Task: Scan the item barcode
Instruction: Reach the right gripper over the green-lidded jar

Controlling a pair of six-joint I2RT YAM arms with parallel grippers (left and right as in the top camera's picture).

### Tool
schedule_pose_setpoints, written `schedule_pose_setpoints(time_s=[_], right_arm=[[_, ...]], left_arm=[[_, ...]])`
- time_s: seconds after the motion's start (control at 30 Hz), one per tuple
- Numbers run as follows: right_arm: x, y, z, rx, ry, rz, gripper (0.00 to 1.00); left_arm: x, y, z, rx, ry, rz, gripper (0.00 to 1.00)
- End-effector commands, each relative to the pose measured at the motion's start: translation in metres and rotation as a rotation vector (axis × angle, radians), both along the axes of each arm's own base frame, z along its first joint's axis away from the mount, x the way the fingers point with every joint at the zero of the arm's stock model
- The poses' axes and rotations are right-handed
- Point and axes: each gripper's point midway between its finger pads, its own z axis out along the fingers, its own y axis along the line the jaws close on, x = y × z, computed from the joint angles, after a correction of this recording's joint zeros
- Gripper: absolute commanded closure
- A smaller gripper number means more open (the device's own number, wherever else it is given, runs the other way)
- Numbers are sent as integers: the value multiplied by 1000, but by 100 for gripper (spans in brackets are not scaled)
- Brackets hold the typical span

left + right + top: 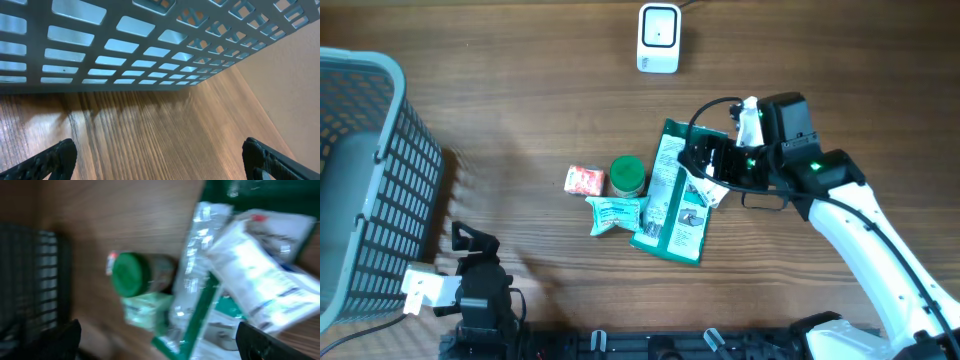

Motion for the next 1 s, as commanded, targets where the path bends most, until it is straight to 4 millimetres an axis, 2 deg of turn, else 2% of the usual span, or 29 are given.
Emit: schedule_pose_setpoints(time_s=[0.0, 0.1, 0.17, 0.23, 0.37, 0.5, 0.63, 0.73, 0.97], right_arm=[[-6, 20, 22, 71, 37, -1, 1], [-2, 19, 34, -97, 38, -132, 1], [0, 32, 47, -145, 40, -152, 0], [1, 44, 47, -169, 104, -181, 1], [11, 62, 22, -227, 240, -258, 1], [17, 84, -12, -265, 408, -373, 1], [21, 106, -34, -242, 513, -425, 0], [22, 117, -46, -204, 578, -470, 1], [27, 139, -60, -141, 627, -532, 0]], left_arm=[[0, 0, -3, 5, 8, -1, 0], [0, 0, -3, 5, 8, -1, 0], [0, 0, -3, 5, 8, 0, 0], [0, 0, -3, 5, 8, 0, 0], [0, 0, -3, 5, 8, 0, 0], [0, 0, -3, 5, 8, 0, 0], [0, 0, -3, 5, 8, 0, 0], [0, 0, -3, 5, 8, 0, 0], [0, 0, -3, 5, 8, -1, 0]])
